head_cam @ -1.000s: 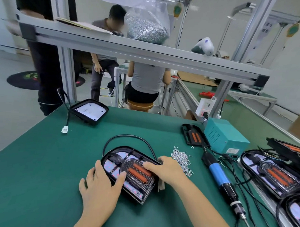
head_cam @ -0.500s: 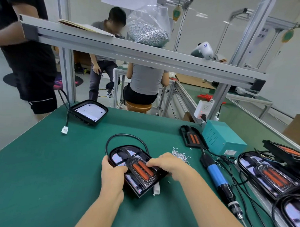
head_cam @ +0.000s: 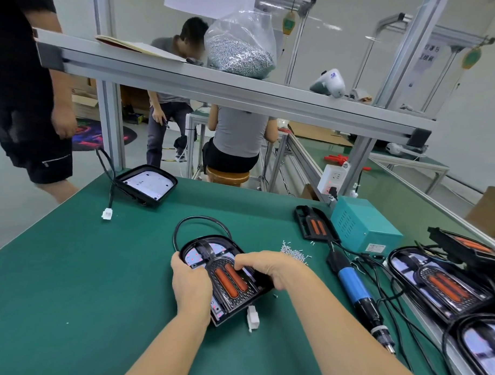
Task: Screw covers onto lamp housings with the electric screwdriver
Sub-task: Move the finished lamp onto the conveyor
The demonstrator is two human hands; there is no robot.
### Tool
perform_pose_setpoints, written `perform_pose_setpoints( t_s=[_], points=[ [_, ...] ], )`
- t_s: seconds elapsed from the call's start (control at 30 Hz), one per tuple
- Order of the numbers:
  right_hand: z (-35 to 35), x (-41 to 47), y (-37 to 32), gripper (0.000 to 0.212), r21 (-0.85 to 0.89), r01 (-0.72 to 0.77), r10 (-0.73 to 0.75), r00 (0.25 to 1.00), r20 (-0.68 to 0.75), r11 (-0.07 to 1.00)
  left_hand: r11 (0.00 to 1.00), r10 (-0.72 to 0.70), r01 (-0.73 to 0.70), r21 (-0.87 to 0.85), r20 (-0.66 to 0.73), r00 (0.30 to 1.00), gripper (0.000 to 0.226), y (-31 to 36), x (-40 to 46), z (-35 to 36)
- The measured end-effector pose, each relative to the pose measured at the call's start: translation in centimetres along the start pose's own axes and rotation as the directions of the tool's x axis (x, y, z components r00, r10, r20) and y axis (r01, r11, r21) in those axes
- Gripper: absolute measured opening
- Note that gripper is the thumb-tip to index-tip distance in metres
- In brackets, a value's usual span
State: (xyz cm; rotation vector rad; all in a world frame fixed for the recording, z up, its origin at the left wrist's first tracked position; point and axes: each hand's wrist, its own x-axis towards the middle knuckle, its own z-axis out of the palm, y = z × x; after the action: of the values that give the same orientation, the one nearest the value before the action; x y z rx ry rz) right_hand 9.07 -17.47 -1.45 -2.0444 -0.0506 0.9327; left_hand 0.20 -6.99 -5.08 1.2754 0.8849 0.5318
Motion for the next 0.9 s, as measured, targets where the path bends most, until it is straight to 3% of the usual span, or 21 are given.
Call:
perform_pose_setpoints(
  t_s=[0.17,0.37,0.47,0.53,0.67,0.9],
  points=[
    [0.0,-0.8,0.6,0.015,0.019,0.031,-0.032,0.999,0.031,0.999,0.998,0.028,-0.030,0.059,0.032,0.999,0.063,-0.7,0.1,-0.2],
    [-0.1,-1.8,1.7,0.006,0.174,0.080,-0.098,0.990,0.097,0.981,0.994,0.067,-0.075,0.074,0.110,0.992,0.061,-1.1,0.7,-0.4],
    [0.4,-2.0,3.4,0.028,0.280,0.156,-0.184,0.980,0.077,0.947,0.998,0.061,-0.065,0.022,0.154,0.986,0.056,-1.5,0.7,-0.8],
    [0.9,-2.2,4.6,0.023,0.422,0.210,-0.270,0.959,0.087,0.882,0.997,0.053,-0.040,-0.068,0.201,0.978,0.051,-1.8,0.8,-1.1],
    [1.4,-2.6,6.1,0.026,0.562,0.337,-0.390,0.921,-0.029,0.755,0.976,0.033,0.035,-0.215,0.307,0.951,0.056,-1.9,0.2,-1.5],
    [1.3,-4.9,5.9,0.022,0.508,0.583,-0.557,0.800,-0.222,0.634,0.916,0.098,0.105,-0.387,0.471,0.877,0.079,-1.3,-1.1,-1.8]
  ],
)
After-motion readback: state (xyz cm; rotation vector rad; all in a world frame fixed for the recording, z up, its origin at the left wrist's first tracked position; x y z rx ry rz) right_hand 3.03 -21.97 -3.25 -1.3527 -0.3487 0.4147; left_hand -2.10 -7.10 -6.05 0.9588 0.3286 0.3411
